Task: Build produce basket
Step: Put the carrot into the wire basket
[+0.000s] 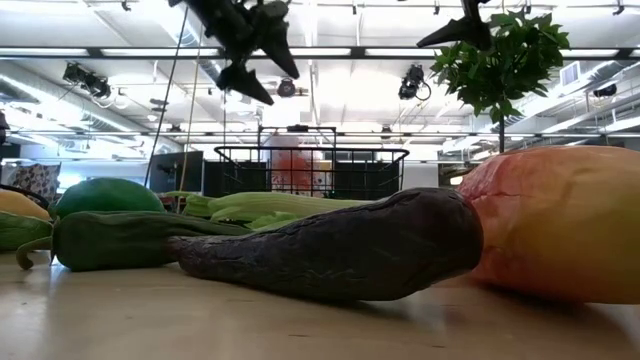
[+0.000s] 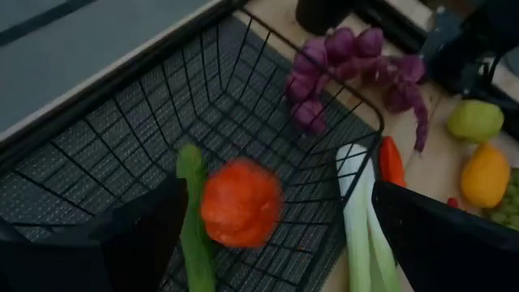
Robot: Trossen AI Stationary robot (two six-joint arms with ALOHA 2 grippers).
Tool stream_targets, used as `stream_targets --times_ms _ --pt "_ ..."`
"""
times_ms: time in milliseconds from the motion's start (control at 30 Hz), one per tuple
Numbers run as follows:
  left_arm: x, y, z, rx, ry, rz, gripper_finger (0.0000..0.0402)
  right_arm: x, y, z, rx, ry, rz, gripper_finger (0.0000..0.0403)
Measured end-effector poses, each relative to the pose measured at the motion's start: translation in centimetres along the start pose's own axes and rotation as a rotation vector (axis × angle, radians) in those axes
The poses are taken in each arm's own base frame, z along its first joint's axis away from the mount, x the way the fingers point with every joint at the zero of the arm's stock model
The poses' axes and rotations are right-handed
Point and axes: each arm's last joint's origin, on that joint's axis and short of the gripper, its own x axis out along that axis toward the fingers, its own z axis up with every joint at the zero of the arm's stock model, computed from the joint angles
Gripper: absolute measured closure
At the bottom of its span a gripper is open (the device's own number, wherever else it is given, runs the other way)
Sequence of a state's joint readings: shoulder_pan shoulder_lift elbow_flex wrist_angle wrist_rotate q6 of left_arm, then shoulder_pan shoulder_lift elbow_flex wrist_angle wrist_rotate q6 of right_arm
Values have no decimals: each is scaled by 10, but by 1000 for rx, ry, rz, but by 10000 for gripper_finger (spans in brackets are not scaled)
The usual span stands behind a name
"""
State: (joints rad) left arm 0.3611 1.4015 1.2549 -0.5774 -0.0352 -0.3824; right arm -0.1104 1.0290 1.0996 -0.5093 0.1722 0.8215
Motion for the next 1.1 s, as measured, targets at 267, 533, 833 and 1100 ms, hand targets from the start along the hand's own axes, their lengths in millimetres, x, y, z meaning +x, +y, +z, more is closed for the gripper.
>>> stream_targets --times_ms 267,533,833,1100 --pt "-4 -3 0 -158 27 -87 10 7 10 -14 30 66 20 59" --pt "-36 -18 -2 -98 5 -257 10 50 26 -58 -114 283 2 59" --pt "-108 -29 -13 -239 -137 -290 10 81 29 -84 -298 397 33 59" --pt "-132 -32 -42 -338 -95 -131 10 95 8 -113 -618 736 8 70"
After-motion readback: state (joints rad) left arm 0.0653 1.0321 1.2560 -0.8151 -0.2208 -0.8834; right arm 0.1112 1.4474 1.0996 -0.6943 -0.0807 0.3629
